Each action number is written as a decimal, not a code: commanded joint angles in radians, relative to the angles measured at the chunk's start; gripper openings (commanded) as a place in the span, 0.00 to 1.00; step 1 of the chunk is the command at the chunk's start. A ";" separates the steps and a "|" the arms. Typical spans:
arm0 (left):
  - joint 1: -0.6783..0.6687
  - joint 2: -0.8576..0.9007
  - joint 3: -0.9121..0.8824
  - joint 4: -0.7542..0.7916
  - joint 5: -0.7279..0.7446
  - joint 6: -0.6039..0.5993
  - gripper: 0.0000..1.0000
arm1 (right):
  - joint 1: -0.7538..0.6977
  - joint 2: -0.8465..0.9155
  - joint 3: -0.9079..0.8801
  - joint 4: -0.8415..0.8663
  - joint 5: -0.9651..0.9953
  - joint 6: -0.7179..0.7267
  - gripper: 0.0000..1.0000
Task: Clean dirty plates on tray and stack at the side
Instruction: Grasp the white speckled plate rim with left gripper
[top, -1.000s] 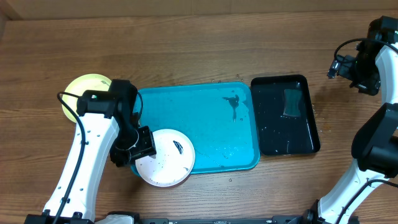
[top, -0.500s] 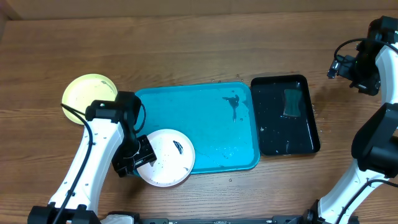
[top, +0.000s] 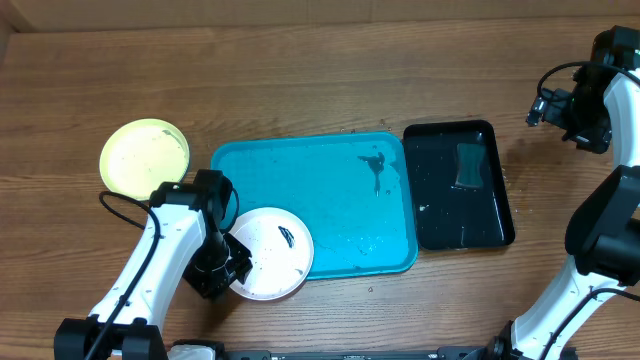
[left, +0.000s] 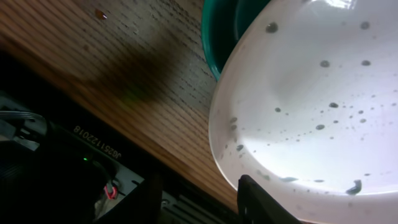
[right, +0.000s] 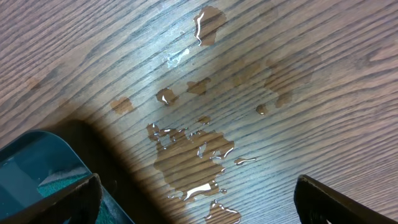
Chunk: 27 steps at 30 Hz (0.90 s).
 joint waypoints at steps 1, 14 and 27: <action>-0.004 -0.001 -0.014 0.018 0.016 -0.040 0.39 | -0.002 -0.021 0.001 0.004 -0.005 0.005 1.00; -0.005 0.000 -0.015 0.082 0.005 -0.041 0.41 | -0.002 -0.021 0.001 0.004 -0.005 0.005 1.00; -0.005 0.000 -0.048 0.089 -0.022 -0.044 0.35 | -0.002 -0.021 0.001 0.004 -0.005 0.005 1.00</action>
